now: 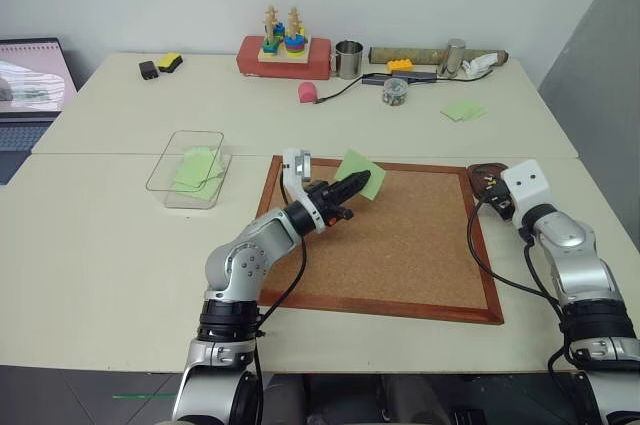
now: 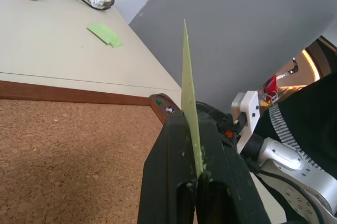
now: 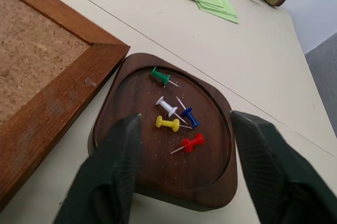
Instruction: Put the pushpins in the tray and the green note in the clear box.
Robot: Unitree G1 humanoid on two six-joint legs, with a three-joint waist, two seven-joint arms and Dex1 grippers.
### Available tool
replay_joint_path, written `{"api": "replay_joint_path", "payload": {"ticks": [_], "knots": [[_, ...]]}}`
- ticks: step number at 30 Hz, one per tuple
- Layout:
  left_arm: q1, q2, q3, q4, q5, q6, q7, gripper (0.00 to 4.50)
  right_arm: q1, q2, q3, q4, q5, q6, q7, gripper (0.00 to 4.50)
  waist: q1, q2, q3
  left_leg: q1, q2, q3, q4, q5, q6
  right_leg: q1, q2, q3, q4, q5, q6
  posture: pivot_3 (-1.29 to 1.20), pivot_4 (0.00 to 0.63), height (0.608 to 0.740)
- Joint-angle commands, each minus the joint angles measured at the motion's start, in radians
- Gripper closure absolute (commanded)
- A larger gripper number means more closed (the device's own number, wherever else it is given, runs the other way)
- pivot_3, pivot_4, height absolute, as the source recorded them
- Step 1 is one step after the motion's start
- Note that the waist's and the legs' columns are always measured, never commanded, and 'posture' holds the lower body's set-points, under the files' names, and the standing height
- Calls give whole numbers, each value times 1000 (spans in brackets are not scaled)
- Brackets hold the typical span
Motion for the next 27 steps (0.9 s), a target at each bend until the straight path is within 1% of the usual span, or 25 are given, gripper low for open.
{"api": "replay_joint_path", "payload": {"ticks": [1, 2, 7, 9, 11, 14, 16, 18, 21, 23, 27], "knots": [[-8, 21, 17, -65, 2, -24, -4, 4500, -10, -30, -41, -156, 42, 39, 30, 437, 0, 0, 0, 0, 0, 0, 0, 0, 0, 0, 0, 0, 0, 0, 0, 0, 150, 740], [-9, 34, 28, -79, -2, -22, -1, 4500, -9, -33, -48, -197, 64, 58, 54, 302, 0, 0, 0, 0, 0, 0, 0, 0, 0, 0, 0, 0, 0, 0, 0, 0, 150, 740], [-7, 147, 120, -150, -29, -3, 17, 4500, 9, -62, -31, -449, 254, 163, 274, 302, -4, 0, 0, 0, 1, 0, 0, 0, 0, -1, 1, 0, 0, 0, 0, 0, 150, 740], [-12, 209, 173, -156, -30, 1, 26, 4500, 7, -78, -11, -556, 344, 237, 355, 302, -2, 0, 0, 0, 1, -1, 0, 0, 0, 0, 1, -1, 1, 0, 0, 0, 150, 740], [-21, 271, 225, -153, -24, 3, 38, 4500, -17, -99, 14, -648, 425, 311, 427, 302, -2, 0, 0, 0, 1, -2, 0, 0, 0, 0, 1, -2, 0, 0, 0, 0, 150, 740], [-26, 377, 290, -129, -1, -9, 48, 4500, -95, -102, 48, -739, 535, 405, 486, 302, -5, 0, 0, 0, 2, -2, 0, 0, 0, -1, 1, -2, 1, 0, 0, 0, 150, 740], [-11, 456, 330, -91, 46, -44, 46, 4500, -149, -100, 76, -776, 608, 462, 533, 302, -3, 0, 0, 0, 2, -2, 0, 0, 0, -1, 1, -2, 1, 0, 0, 0, 150, 740], [-1, 498, 342, -64, 86, -75, 50, 4500, -179, -99, 91, -788, 642, 494, 549, 302, -1, 0, 0, 0, 2, -3, 0, 0, 0, 0, 1, -3, 0, 0, 0, 0, 150, 740], [-10, 569, 360, 46, 205, -166, 107, 4500, -227, -79, 117, -761, 643, 508, 541, 302, 4, 0, 0, -1, 2, -4, 0, 0, 0, 0, 0, -4, 0, 0, 0, 0, 150, 740], [-14, 591, 354, 93, 260, -206, 131, 4500, -240, -78, 129, -751, 639, 507, 544, 302, 4, 0, 0, -2, 1, -4, 0, 0, 0, -1, 0, -4, 0, 0, 0, 0, 150, 740], [-35, 606, 336, 199, 321, -245, 156, 4500, -256, -68, 152, -728, 628, 496, 550, 302, 5, 0, 0, -2, 1, -4, 0, 0, 0, -2, -1, -5, 0, 0, 0, 0, 150, 740]]}}
